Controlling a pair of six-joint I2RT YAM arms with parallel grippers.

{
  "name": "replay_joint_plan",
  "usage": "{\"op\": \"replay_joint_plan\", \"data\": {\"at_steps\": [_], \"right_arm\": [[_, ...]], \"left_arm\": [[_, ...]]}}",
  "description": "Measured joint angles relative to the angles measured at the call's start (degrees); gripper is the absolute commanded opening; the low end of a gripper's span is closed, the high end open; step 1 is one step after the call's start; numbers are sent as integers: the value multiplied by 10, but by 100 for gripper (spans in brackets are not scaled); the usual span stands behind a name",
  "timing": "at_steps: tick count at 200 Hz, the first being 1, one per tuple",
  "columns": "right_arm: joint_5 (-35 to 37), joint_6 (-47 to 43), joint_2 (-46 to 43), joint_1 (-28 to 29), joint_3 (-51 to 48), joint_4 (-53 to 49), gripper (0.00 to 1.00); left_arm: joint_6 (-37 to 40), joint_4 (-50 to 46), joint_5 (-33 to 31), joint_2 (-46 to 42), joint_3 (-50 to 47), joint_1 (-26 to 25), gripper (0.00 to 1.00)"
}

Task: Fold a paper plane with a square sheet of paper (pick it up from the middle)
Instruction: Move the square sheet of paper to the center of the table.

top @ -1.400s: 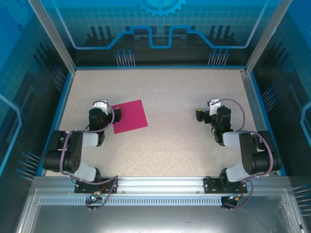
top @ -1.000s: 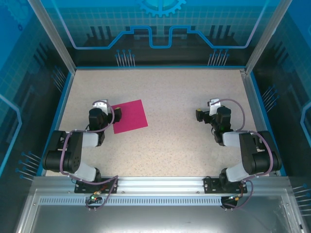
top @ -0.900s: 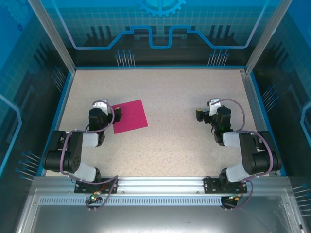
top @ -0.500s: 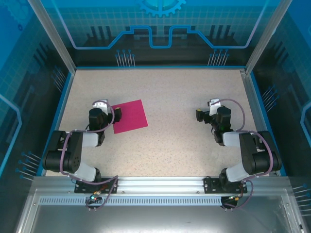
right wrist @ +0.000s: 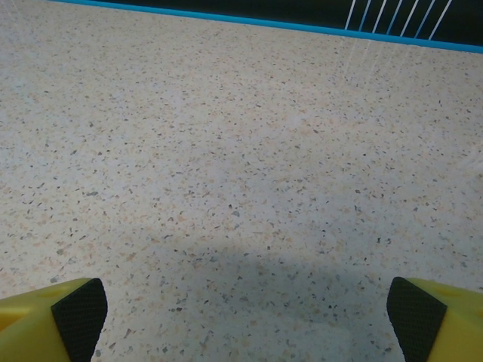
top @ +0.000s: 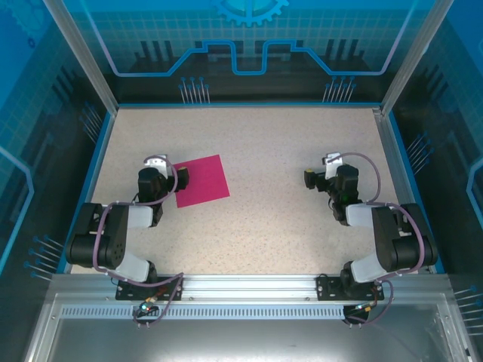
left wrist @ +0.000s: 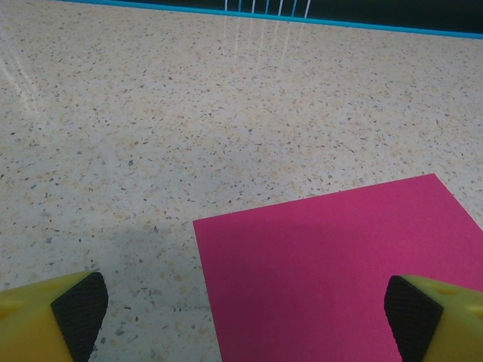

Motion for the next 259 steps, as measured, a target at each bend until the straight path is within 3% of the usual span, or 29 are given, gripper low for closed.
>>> {"op": "replay_joint_plan", "data": {"at_steps": [48, 78, 108, 158, 192, 259], "right_arm": [[60, 15, -127, 21, 65, -152, 99], [79, 94, -146, 55, 199, -336, 100], [101, 158, -122, 151, 282, -444, 100], [126, 212, 67, 352, 420, -559, 99], [160, 213, 256, 447, 597, -644, 99], [190, 226, 462, 484, 823, -751, 99]], "left_arm": [[-24, -151, -13, -108, 73, 0, 98], [-97, -265, -14, -147, 136, 0, 98], [-167, -344, -5, -184, 155, -1, 99], [-240, -489, 10, -239, 177, -1, 98], [-259, -555, 16, -251, 185, -1, 99], [-272, -597, 16, -248, 187, -1, 98]]}}
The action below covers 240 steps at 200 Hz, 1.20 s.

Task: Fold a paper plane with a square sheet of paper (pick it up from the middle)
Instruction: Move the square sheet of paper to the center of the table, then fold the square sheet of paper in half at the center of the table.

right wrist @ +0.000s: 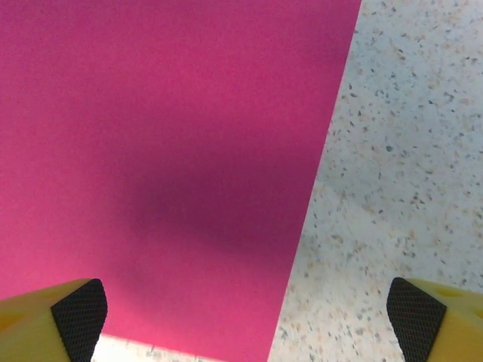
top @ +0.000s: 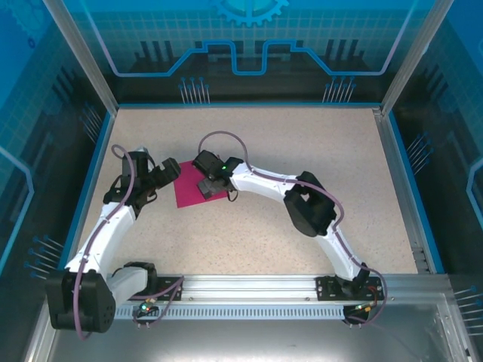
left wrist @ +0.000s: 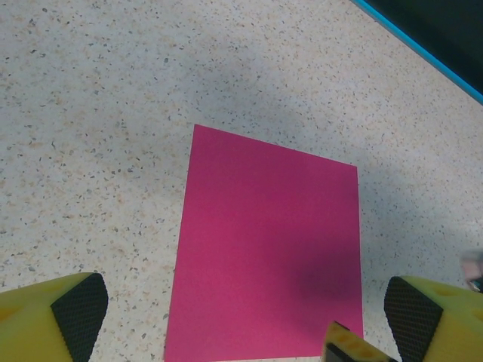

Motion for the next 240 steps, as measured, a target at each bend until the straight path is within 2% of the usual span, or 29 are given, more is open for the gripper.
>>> {"op": "replay_joint_plan", "data": {"at_steps": [38, 77, 94, 146, 174, 202, 240], "right_arm": [[8, -5, 56, 0, 48, -35, 99], [18, -38, 32, 0, -2, -12, 100], [27, -56, -4, -2, -56, -7, 100], [20, -87, -188, -43, -327, 0, 99], [-30, -75, -283, -69, -445, -15, 99], [-67, -56, -334, -82, -463, -62, 100], [-111, -42, -388, -86, -394, -70, 99]], "left_arm": [[0, -10, 0, 5, 3, 0, 98], [0, -18, 0, 6, 3, 0, 99], [0, -19, 0, 7, 3, 0, 98], [-1, -23, 0, 20, 7, 0, 98], [-8, -23, 0, 21, 7, 0, 98], [-25, -22, 5, 21, 7, 0, 98], [-42, -19, 21, 21, 6, 0, 98]]}}
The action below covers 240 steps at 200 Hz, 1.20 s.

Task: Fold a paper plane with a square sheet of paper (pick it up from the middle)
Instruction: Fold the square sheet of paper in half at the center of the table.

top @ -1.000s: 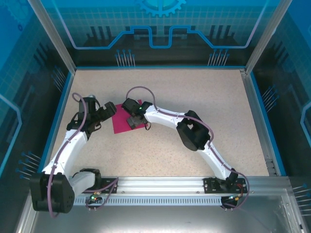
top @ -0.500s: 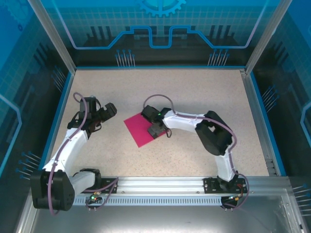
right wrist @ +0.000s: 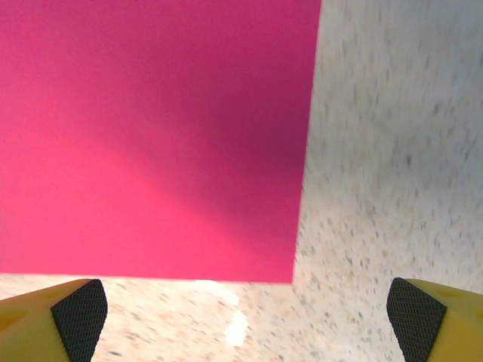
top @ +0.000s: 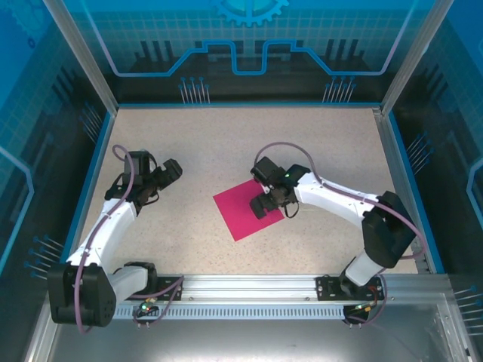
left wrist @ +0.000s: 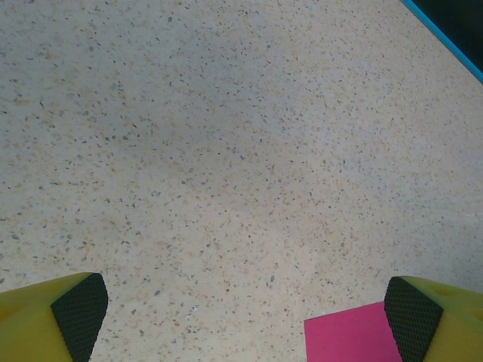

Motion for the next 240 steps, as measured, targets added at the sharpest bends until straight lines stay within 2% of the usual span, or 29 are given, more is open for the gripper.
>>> {"op": "replay_joint_plan", "data": {"at_steps": [44, 92, 152, 240], "right_arm": [[-49, 3, 117, 0, 93, 16, 99], [-63, 8, 215, 11, 148, 11, 97], [-71, 8, 257, 19, 154, 10, 97], [-45, 32, 263, 22, 154, 11, 83]], "left_arm": [[-16, 10, 12, 0, -14, 0, 99], [-23, 13, 24, 1, -30, 0, 98], [-30, 23, 25, 16, -30, 0, 99], [-32, 24, 25, 22, -30, 0, 98]]}}
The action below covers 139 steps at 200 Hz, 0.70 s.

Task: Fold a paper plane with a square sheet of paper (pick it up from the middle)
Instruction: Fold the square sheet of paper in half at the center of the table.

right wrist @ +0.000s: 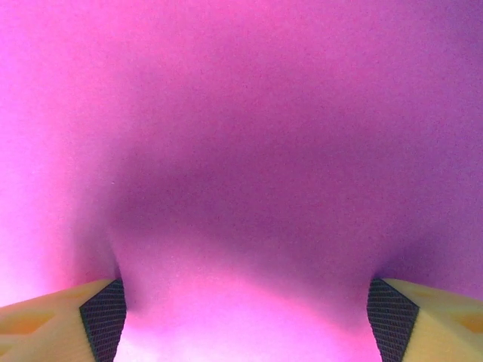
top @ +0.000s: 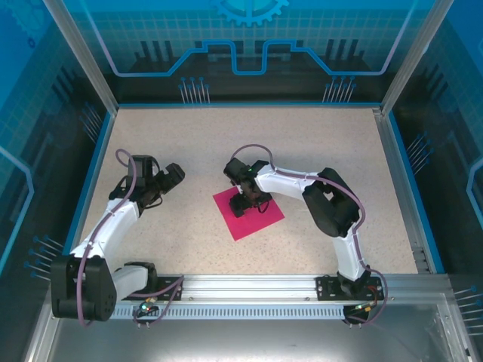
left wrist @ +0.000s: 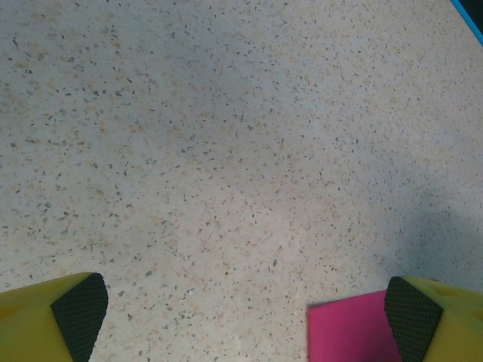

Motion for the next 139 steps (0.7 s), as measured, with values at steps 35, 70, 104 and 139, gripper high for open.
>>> {"op": "replay_joint_plan", "data": {"at_steps": [35, 70, 104, 139], "right_arm": [[6, 15, 0, 0, -1, 2, 79], [8, 24, -11, 0, -15, 16, 72], [-2, 37, -22, 0, -28, 29, 50], [-77, 69, -74, -5, -79, 91, 26]], "left_arm": [[-1, 3, 6, 0, -3, 0, 98], [-2, 3, 11, 0, -9, 0, 99], [-2, 3, 19, 0, -9, 0, 99], [-10, 19, 43, 0, -25, 0, 91]]}}
